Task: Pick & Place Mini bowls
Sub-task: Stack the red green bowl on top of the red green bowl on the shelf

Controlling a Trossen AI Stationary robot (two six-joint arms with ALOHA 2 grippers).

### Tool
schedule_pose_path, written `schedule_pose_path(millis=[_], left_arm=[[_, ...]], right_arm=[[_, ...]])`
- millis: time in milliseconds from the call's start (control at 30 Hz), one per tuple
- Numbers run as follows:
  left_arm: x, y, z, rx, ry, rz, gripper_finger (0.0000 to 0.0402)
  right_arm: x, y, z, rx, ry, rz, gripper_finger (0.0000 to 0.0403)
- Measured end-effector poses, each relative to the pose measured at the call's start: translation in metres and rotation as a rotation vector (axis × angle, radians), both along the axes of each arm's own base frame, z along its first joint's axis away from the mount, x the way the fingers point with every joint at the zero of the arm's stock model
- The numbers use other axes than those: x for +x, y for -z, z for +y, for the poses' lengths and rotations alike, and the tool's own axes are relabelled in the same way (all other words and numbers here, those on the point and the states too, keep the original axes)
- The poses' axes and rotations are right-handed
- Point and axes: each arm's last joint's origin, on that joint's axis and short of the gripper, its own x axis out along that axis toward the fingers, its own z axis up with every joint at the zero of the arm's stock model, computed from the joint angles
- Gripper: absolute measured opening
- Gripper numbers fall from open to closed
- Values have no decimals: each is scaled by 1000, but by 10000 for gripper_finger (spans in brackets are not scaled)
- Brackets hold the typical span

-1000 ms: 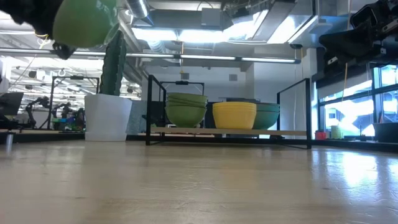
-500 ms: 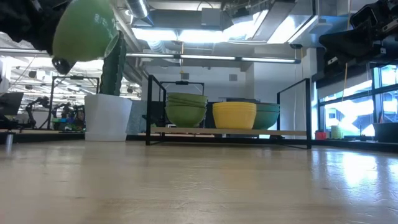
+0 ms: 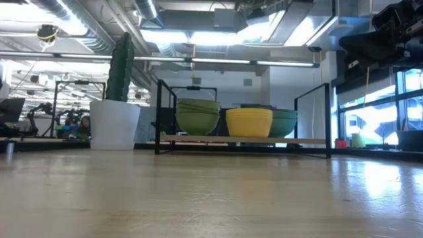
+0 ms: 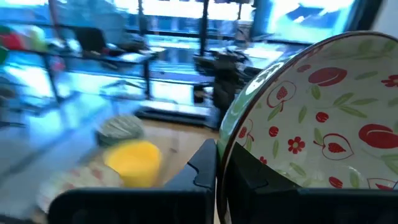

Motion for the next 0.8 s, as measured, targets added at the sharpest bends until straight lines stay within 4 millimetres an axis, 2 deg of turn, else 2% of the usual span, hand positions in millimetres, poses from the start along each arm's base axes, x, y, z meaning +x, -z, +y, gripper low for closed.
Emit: schedule_pose_path(millis=[200, 333, 433, 600, 700, 800], left_arm=[[23, -76, 9, 114, -124, 117, 8], [42, -115, 23, 133, -229, 190, 8], [59, -133, 39, 144, -296, 291, 8], [87, -140, 81, 117, -408, 515, 8], [108, -128, 113, 67, -443, 631, 8], [129, -107, 146, -24, -366, 731, 8]], right_arm=[[0, -1, 0, -2, 0, -9, 10], [0, -1, 0, -2, 0, -9, 10], [0, -1, 0, -2, 0, -9, 10], [0, -1, 0, -3, 0, -9, 10], [0, -1, 0, -3, 0, -9, 10], [0, -1, 0, -3, 1, -9, 10]])
